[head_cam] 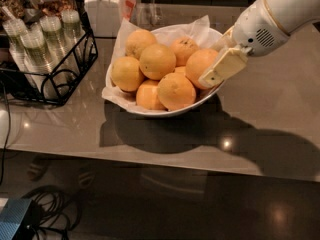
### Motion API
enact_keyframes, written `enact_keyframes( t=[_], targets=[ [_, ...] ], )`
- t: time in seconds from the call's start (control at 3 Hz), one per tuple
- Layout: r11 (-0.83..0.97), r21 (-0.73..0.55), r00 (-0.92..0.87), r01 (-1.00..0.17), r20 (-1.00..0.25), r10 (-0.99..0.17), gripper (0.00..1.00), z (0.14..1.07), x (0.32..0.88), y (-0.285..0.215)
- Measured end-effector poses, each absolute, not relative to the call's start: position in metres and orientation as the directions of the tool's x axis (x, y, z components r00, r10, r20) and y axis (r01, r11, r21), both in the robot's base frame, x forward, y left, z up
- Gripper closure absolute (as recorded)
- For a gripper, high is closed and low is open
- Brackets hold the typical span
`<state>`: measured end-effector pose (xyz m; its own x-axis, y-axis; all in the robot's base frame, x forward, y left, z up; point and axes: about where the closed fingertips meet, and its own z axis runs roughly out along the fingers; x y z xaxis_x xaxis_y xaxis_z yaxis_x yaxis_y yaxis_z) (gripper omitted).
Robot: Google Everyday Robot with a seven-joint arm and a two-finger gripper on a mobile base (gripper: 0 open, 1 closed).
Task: Pick orange from white bowl
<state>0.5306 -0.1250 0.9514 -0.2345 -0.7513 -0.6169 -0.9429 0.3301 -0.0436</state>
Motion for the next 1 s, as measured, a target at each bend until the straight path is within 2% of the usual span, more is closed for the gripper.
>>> enact_keyframes(
  t=[0.33,0.67,1.0],
  targets=[
    [0.322,-0.016,-0.244,-0.947,-0.614,-0.750,0.43,0.9463,0.5357,-0.1228],
    [0.311,0.012,-0.253,-0.950,-0.616,-0.746,0.34,0.9408,0.5407,-0.1207],
    [0.301,0.032,-0.256,-0.953,-0.616,-0.745,0.41,0.9371,0.5444,-0.1187]
  ],
)
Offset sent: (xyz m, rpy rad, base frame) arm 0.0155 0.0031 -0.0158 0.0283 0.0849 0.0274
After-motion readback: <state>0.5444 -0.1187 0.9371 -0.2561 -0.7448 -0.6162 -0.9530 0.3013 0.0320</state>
